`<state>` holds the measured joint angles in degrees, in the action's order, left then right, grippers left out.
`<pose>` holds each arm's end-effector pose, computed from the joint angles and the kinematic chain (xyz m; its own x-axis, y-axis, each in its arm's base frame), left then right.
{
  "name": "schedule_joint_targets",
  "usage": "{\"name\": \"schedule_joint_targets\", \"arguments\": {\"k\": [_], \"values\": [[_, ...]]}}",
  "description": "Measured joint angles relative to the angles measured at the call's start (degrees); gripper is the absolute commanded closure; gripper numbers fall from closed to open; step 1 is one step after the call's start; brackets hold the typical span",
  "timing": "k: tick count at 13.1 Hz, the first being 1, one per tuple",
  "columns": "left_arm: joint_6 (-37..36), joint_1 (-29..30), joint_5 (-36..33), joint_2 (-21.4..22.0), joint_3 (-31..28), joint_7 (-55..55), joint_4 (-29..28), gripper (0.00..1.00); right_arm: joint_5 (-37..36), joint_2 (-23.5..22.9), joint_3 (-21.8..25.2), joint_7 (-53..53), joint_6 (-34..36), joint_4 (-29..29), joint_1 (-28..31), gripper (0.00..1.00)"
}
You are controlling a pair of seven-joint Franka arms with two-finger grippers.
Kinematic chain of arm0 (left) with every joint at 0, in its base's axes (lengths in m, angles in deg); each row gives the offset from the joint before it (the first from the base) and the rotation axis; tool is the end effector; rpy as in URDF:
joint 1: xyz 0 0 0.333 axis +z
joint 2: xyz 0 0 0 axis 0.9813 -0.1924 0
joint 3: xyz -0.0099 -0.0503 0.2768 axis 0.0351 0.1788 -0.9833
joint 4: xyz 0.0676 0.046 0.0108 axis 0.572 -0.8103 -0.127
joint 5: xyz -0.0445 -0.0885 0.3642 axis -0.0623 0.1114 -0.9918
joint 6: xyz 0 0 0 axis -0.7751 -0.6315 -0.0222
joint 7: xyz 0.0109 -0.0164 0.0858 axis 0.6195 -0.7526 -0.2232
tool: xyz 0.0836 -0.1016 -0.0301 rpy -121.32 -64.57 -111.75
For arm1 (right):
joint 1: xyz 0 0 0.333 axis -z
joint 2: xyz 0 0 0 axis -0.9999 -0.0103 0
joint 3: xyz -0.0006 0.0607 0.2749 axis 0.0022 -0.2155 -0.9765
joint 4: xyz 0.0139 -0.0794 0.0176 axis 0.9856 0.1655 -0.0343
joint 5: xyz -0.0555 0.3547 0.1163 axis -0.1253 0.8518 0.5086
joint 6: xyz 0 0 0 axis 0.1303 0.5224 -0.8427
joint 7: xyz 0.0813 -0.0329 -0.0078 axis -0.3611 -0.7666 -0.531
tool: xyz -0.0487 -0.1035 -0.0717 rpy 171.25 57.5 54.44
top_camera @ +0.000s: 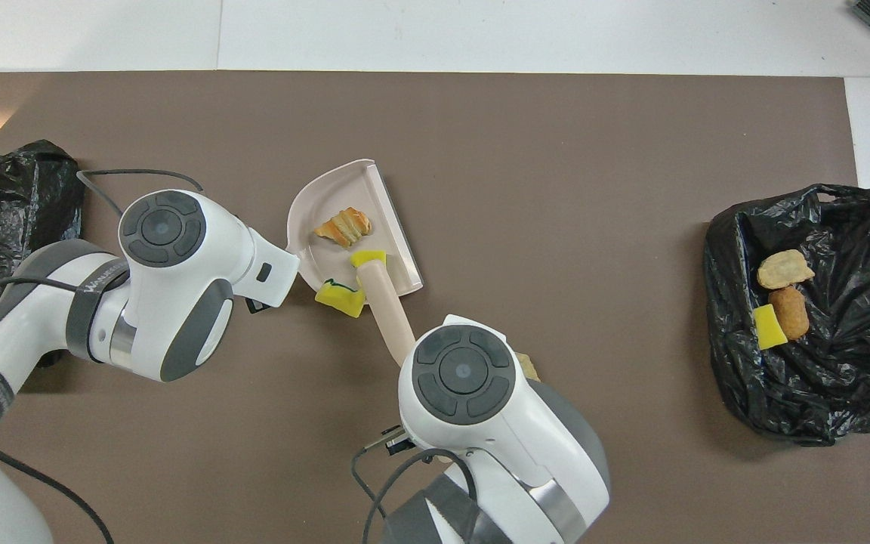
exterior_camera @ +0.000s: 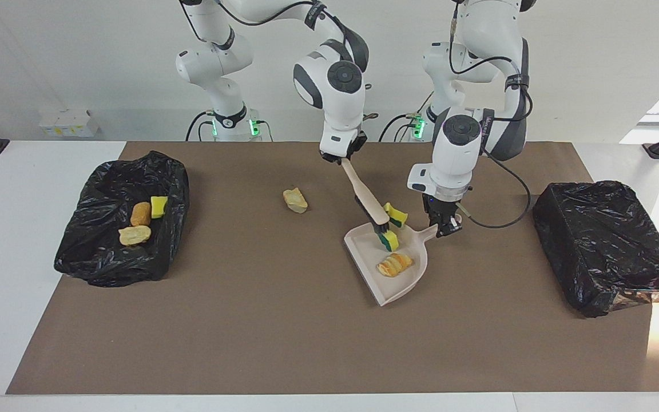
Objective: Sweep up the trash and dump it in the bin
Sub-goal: 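Brush the pieces into the dustpan held by the left gripper, then carry the loaded dustpan toward the black bag with the left gripper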
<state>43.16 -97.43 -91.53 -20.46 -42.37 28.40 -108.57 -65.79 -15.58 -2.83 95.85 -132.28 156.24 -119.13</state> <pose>0.5376 -0.1934 0.3190 0.2964 -0.9545 -0.0332 -0.9530 -0.2933 -0.0754 0.3889 0.3711 0.4023 0.9096 0.3659 -0.1970 0.3480 -0.9298 -0.1200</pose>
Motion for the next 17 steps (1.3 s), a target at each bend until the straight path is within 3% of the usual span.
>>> {"name": "schedule_joint_targets", "arguments": {"k": [3, 7, 10, 14, 17], "values": [[-0.8, 0.1, 0.4, 0.0, 0.0, 1.7, -0.2, 1.0, 0.0, 0.0, 0.2, -0.2, 0.4, -0.1, 2.6, 1.0], [-4.7, 0.7, 0.6, 0.6, -0.4, 9.2, 0.2, 1.0, 0.0, 1.6, 0.4, -2.4, 8.4, 2.4, 7.1, 1.0], [-10.9, 2.4, 0.8, 4.0, -0.6, 16.6, 0.6, 1.0, -0.1, 6.3, 0.7, -4.7, 7.0, 12.3, 12.6, 1.0], [-14.2, 2.2, 0.8, 6.4, 0.2, 17.2, 0.3, 1.0, -0.1, 15.1, 0.8, -4.4, -3.2, 28.0, 16.4, 1.0], [-14.5, 0.0, 0.3, 7.0, 0.6, 14.7, -1.7, 1.0, -0.1, 19.7, 0.8, -2.9, -5.5, 33.1, 17.0, 1.0]]}}
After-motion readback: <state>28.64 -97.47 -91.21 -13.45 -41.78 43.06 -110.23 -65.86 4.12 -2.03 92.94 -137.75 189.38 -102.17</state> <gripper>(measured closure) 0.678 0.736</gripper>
